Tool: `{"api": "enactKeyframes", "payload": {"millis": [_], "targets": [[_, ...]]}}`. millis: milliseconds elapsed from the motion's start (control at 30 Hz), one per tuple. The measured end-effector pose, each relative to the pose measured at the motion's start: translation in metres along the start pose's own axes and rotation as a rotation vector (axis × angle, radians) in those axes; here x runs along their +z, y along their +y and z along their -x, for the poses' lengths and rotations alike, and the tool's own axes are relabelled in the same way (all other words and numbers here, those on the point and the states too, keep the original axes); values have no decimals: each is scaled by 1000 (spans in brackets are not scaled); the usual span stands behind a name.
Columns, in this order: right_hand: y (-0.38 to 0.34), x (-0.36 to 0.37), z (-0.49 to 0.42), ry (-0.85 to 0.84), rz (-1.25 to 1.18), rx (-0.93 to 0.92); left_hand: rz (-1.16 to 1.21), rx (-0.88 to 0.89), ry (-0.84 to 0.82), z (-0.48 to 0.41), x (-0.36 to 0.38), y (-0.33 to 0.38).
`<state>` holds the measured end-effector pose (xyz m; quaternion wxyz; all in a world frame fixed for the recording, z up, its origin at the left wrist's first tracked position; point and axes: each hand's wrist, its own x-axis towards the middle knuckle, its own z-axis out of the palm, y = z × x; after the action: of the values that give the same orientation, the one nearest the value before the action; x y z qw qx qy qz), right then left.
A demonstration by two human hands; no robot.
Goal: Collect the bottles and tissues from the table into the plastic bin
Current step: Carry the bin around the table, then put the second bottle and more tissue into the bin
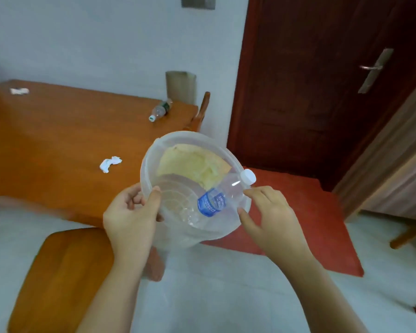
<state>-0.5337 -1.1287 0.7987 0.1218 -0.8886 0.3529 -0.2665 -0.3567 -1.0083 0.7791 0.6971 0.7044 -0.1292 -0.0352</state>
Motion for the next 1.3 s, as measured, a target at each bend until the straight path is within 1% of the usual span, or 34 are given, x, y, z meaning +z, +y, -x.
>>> {"api": "enactKeyframes", "payload": {"millis": [133,300,667,767,867,1033,1167,1300], "targets": [[-18,28,-45,-53,-46,-136,0,50,160,-34,-14,0],[-44,76,-100,-103,-91,-262,5,33,347,-92,-33,-9],[-139,191,-223,-190,-161,-420,-53,37,624,-237,-85,-22],[-157,221,-241,-216,-158,-468,-118,43,656,-259,-99,-25],[-167,252,-256,-277,-166,-494,-152,28,681,-272,-113,-30],[-173,305,-280,-356,-174,-496,-170,6,793,-298,-128,-41],[-172,344,-307,-426,-199,-531,-194,2,866,-321,-124,-50],[-174,381,-340,-509,-230,-559,-222,-39,944,-345,-107,-56]]}}
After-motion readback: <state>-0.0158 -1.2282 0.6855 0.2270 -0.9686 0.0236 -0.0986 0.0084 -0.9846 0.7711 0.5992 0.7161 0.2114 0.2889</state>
